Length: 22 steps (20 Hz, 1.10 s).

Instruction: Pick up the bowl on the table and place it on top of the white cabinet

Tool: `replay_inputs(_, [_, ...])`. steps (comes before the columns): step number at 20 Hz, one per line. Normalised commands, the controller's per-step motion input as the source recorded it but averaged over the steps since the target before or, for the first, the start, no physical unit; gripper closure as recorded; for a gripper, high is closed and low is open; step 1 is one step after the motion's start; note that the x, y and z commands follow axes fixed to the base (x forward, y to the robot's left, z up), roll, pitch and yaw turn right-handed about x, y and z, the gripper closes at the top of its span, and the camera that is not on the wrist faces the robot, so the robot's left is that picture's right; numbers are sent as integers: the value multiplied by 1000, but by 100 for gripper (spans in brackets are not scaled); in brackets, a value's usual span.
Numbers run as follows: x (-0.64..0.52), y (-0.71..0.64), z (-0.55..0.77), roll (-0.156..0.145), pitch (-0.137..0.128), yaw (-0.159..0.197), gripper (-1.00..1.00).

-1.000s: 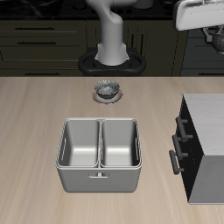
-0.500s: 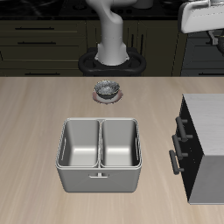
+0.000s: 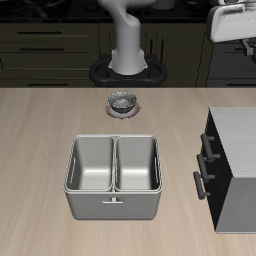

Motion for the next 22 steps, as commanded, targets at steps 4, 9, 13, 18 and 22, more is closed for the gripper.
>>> replay_inputs(4, [95, 4, -191, -7, 16, 23, 100])
replay_inputs(9, [128, -29, -270, -12, 28, 12, 100])
replay_inputs(13, [38, -95, -227, -8, 25, 3, 100])
replay_inputs(18, [78, -80, -268, -3, 31, 6, 100])
replay_inputs(22, [-12, -27, -207, 7, 20, 21, 100])
